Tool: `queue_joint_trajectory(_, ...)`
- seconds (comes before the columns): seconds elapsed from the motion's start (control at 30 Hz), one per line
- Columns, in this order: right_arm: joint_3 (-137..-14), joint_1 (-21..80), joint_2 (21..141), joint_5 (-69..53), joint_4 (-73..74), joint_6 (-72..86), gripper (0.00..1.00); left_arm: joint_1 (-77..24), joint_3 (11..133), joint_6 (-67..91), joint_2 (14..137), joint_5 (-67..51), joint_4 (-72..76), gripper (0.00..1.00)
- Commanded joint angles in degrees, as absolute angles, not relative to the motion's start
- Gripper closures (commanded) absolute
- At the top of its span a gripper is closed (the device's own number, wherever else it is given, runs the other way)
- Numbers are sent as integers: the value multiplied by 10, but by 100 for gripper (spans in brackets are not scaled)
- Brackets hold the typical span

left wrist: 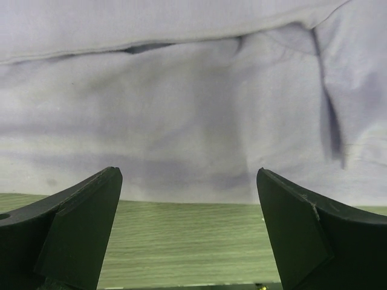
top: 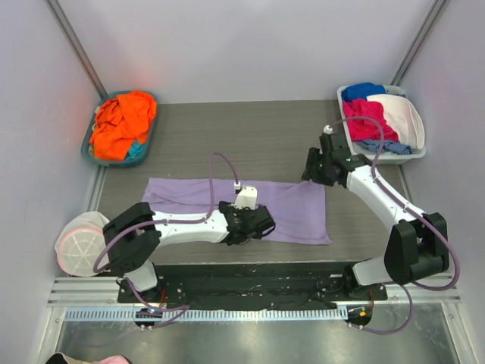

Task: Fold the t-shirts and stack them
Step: Fold the tshirt

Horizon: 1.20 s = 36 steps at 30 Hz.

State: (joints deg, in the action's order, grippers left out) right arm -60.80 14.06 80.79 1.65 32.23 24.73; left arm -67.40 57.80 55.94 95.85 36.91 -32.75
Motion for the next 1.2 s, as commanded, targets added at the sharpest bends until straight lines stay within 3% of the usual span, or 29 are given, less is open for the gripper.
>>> queue_joint_trajectory(0.0,-562,192,762,15,331,284,46,-676,621,541,899,388,-355,0)
queue_joint_trajectory(0.33,-472,255,756,7,265,347,45,-662,671,505,808,454,-425,0)
queue_joint_trajectory(0.67,-490,258,921,-3,189,339,45,-619,621,510,642,489,-489,0)
queue_joint_trajectory(0.87,-622,258,1082,26,192,310,45,-612,619,516,596,500,-524,0)
queue_joint_trajectory(1.17,-1033,247,1352,49,282,222,44,-609,607,537,572,507,-551,0)
